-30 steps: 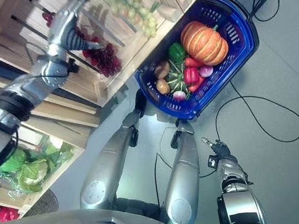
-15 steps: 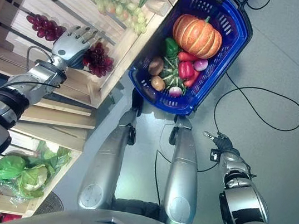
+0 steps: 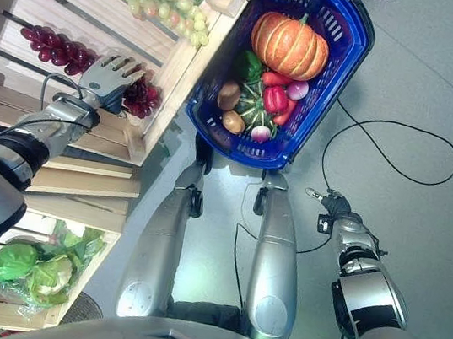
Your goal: Pick up fruits and vegetables into the basket
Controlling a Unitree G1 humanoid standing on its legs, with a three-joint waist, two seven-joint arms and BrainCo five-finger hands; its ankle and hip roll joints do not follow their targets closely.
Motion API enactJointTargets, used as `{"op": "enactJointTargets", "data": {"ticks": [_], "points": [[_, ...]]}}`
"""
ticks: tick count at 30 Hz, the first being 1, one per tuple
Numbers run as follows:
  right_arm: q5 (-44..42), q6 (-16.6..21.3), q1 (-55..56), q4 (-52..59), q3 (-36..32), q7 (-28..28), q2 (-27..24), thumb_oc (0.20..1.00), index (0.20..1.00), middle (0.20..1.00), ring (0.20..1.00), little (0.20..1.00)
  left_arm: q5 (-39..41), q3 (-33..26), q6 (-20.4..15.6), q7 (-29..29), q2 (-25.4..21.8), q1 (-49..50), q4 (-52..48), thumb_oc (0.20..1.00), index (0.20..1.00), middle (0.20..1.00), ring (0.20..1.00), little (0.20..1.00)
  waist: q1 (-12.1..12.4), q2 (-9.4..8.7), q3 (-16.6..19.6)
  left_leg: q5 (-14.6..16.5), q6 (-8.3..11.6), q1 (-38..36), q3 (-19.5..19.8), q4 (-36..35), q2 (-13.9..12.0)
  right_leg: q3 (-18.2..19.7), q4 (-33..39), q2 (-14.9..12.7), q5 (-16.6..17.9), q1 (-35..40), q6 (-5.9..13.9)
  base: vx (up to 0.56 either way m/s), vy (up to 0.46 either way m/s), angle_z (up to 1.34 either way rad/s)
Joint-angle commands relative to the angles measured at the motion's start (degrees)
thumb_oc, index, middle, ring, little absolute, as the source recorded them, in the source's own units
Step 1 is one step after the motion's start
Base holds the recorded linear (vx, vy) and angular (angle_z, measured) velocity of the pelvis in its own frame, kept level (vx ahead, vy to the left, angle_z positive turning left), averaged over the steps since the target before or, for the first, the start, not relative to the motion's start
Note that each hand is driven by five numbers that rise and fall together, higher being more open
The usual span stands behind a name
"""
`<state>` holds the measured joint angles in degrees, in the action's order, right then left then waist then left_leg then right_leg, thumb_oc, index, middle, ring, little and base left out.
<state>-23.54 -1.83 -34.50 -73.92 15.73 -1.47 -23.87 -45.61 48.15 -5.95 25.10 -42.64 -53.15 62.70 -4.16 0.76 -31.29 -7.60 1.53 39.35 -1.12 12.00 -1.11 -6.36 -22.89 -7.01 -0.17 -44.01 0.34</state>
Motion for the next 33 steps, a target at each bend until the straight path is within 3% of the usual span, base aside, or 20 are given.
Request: {"op": "enactJointTargets", "data": {"ticks": [1,14,33], "points": [[-0.7,-0.8,2.5,0.1,1.0,-0.5,-3.3,1.000,1.000,1.000,1.000,1.000,-3.5,-3.2,4.3,3.3,0.6,0.1,3.9,1.000,1.000,1.000,1.000,1.000,1.2,-0.86,1.5,5.0,1.53,3.9,0.1,9.5,-3.6,2.2,2.1,0.0,3.4,1.1,3.17,0.00,0.000,0.00],[-1.4,-0.9,1.3,0.5,2.4,-1.0,-2.7,1.000,1.000,1.000,1.000,1.000,-6.5,-5.9,10.6,6.6,3.7,0.0,11.0,1.000,1.000,1.000,1.000,1.000,0.8,-1.91,1.5,5.0,1.58,7.2,1.1,11.1,-3.8,2.8,0.2,1.0,3.0,-2.3,2.71,0.00,0.001,-0.02],[-2.4,-0.2,0.2,0.2,3.4,-0.6,-3.3,1.000,1.000,1.000,1.000,1.000,-7.8,-6.8,14.9,6.8,5.2,1.1,14.7,1.000,1.000,1.000,1.000,1.000,0.8,-2.23,1.5,4.9,1.79,9.9,2.0,12.2,-3.7,2.9,-0.6,1.5,2.6,-4.7,2.26,0.00,0.000,0.00]]}}
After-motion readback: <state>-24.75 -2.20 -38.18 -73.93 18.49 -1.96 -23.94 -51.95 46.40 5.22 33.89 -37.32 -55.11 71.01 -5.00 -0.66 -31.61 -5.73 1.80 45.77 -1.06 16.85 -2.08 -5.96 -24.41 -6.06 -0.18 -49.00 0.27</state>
